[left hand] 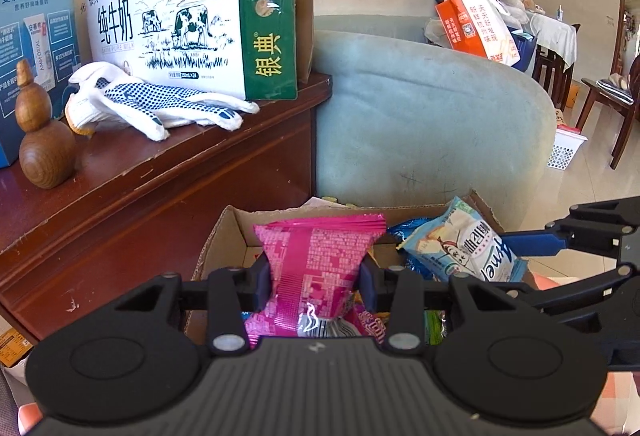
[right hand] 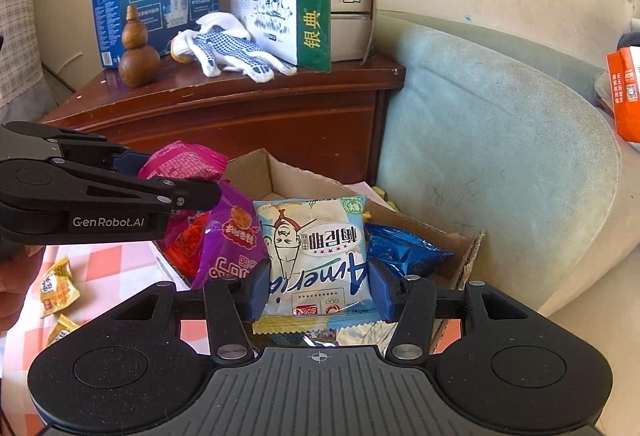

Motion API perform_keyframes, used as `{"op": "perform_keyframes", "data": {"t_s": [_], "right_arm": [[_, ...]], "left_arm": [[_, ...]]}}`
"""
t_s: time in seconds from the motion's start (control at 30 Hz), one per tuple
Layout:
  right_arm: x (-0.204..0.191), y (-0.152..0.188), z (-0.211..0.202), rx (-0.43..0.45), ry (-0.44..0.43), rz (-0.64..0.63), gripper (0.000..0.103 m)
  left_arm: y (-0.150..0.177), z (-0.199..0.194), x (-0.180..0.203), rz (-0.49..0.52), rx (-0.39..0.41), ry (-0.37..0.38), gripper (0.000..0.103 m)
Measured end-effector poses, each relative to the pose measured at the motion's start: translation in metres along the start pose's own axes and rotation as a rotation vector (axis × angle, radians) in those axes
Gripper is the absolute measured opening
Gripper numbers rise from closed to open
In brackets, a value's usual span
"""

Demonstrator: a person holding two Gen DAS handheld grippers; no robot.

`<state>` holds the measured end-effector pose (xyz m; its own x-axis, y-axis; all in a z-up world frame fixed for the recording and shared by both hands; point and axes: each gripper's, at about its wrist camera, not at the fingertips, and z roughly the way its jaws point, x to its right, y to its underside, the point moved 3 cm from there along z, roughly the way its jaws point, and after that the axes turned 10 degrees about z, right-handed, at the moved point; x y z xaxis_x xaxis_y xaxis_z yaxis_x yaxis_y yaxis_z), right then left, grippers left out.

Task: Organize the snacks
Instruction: 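Lower both packets into the milk box and open both grippers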

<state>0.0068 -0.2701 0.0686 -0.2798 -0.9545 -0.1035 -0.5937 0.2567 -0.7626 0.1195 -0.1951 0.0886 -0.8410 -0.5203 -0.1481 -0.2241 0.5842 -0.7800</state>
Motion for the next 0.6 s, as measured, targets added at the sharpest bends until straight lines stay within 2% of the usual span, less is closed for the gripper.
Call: {"op": "perform_keyframes", "data": {"t_s": [0.3,0.33,0.37,0.43,0.5,0.6], "right_arm": [[0.019,-0.003,0.011,-0.014,0.06,0.089,0.05],[0.019,-0.003,0.013,-0.016,0.063,0.092,0.052],[0.02,-0.003,0.014,-0.018,0.064,0.095,0.051],[0.02,-0.003,0.014,-0.02,0.067,0.097,0.055],[0.02,-0.004,0.013,-0.012,0.075,0.102,0.061],[0.02,-0.005,0.008,0.001,0.062,0.115,0.061]], "left_arm": [[-0.015,0.03,0.007,-0.011,-0.012,0.012,0.043],[-0.014,0.032,0.008,-0.012,-0.016,0.004,0.047],[-0.014,0.032,0.008,-0.013,-0.023,-0.009,0.062],[-0.015,0.028,0.008,-0.019,-0.016,-0.038,0.083],[-0.017,0.02,0.006,-0.012,0.009,-0.043,0.084],[-0.017,0.009,0.0,-0.019,0.019,-0.041,0.084]]}}
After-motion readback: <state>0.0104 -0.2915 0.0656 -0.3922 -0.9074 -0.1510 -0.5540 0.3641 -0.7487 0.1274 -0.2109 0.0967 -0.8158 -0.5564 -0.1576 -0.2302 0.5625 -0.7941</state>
